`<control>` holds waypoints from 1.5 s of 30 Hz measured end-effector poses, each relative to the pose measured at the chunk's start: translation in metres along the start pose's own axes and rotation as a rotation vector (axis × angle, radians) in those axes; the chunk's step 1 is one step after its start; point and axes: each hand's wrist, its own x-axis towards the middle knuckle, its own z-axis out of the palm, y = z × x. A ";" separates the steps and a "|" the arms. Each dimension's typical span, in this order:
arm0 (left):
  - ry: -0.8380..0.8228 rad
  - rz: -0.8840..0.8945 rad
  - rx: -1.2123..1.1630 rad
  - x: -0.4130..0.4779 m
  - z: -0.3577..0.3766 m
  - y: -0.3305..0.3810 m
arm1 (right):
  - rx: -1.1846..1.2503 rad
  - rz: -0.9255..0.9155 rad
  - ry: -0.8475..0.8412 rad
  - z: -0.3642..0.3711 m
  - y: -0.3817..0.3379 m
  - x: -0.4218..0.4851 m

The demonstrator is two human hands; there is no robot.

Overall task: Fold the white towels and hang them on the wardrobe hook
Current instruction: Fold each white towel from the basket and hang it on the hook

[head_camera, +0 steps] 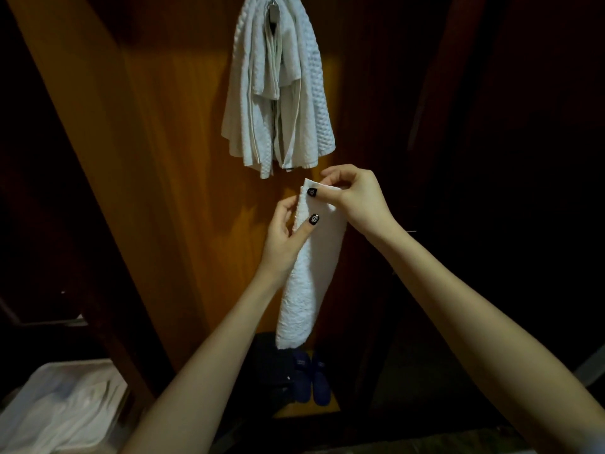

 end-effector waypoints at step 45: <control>-0.040 0.175 0.476 -0.012 0.034 -0.021 | 0.522 -0.038 -0.021 -0.061 0.028 0.041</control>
